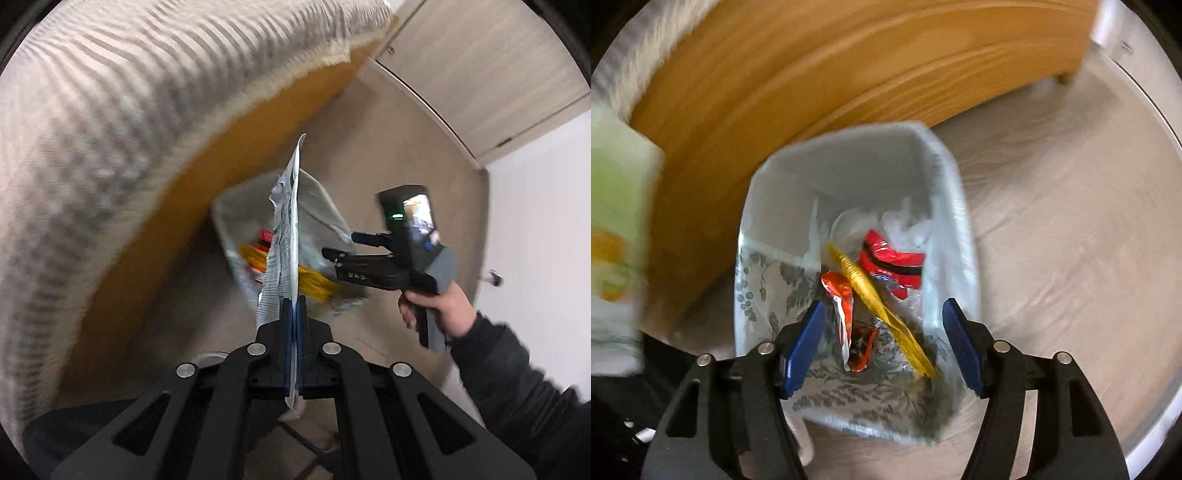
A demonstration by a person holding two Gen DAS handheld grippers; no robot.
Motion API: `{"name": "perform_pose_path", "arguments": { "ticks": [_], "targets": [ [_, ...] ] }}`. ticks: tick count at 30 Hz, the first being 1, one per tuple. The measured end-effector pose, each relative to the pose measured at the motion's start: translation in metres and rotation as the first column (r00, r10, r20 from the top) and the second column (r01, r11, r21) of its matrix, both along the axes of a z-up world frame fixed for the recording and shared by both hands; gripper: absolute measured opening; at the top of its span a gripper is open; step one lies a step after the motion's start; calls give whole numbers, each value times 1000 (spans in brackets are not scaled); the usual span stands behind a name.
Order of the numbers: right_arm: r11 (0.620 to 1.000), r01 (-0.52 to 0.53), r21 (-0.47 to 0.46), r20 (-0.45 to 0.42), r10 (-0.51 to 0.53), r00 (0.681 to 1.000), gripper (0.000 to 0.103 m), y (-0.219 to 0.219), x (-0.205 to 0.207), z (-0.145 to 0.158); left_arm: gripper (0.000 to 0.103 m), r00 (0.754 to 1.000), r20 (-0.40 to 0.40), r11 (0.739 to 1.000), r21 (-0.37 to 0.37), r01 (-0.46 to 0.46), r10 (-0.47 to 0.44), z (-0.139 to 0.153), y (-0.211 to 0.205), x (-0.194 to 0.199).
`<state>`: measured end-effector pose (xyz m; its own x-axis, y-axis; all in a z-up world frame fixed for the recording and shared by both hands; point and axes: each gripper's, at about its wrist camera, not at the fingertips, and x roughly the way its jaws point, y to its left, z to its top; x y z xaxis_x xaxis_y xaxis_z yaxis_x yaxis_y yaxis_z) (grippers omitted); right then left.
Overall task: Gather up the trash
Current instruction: 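Drop the red packet with the right tool while the left tool drops the paper packet into the bin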
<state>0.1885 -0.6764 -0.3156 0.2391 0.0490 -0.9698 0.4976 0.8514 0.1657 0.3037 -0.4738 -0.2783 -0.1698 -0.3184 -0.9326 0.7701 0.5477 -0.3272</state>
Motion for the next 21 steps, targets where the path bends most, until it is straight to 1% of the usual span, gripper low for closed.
{"name": "perform_pose_path", "arguments": {
  "ticks": [1, 3, 4, 6, 7, 9, 10, 11, 12, 13, 14, 15, 16, 17, 19, 21],
  "targets": [
    [999, 32, 4, 24, -32, 999, 63, -3, -11, 8, 0, 1000, -27, 1000, 8, 1, -1, -9, -7, 1],
    [995, 99, 10, 59, -100, 993, 63, -4, -43, 24, 0, 996, -92, 998, 58, 10, -4, -39, -27, 2],
    [993, 122, 10, 63, -122, 991, 63, -2, -53, 32, 0, 995, -104, 997, 78, 12, -4, -51, -34, 3],
    [985, 172, 24, 78, -174, 982, 63, -2, -79, 42, 0, 991, -135, 991, 136, 7, 12, -84, -52, 3],
    [980, 195, 29, 82, -196, 977, 63, -3, -88, 44, 0, 990, -141, 988, 151, -2, 23, -93, -55, 2],
    [972, 229, 52, 87, -233, 968, 63, -1, -106, 46, 1, 982, -161, 985, 154, -75, 100, -113, -67, 11],
    [970, 237, 57, 83, -241, 967, 63, 0, -112, 46, 2, 974, -159, 980, 145, -137, 160, -124, -69, 12],
    [969, 238, 58, 82, -242, 967, 63, 2, -117, 46, 25, 960, -159, 966, 153, -208, 231, -135, -67, 13],
    [970, 234, 63, 78, -238, 968, 63, 2, -118, 46, 59, 942, -174, 952, 163, -258, 286, -145, -66, 14],
    [972, 226, 69, 68, -231, 971, 63, 4, -118, 43, 67, 919, -205, 934, 197, -299, 338, -161, -62, 17],
    [975, 209, 69, 55, -213, 975, 63, 7, -117, 40, 66, 913, -204, 925, 225, -307, 353, -170, -69, 18],
    [978, 198, 63, 51, -202, 978, 63, 12, -114, 38, 66, 912, -197, 918, 249, -308, 360, -175, -67, 17],
    [981, 184, 59, 49, -187, 981, 63, 15, -113, 37, 66, 920, -189, 922, 254, -293, 345, -176, -61, 15],
    [984, 168, 60, 48, -171, 984, 63, 18, -110, 35, 66, 932, -175, 930, 248, -271, 318, -170, -59, 12],
    [986, 155, 66, 49, -158, 986, 63, 23, -105, 30, 67, 960, -124, 946, 240, -218, 252, -157, -52, 8],
    [985, 151, 79, 44, -155, 987, 63, 26, -96, 29, 67, 983, -49, 960, 228, -161, 177, -140, -45, 6]
  ]
}}
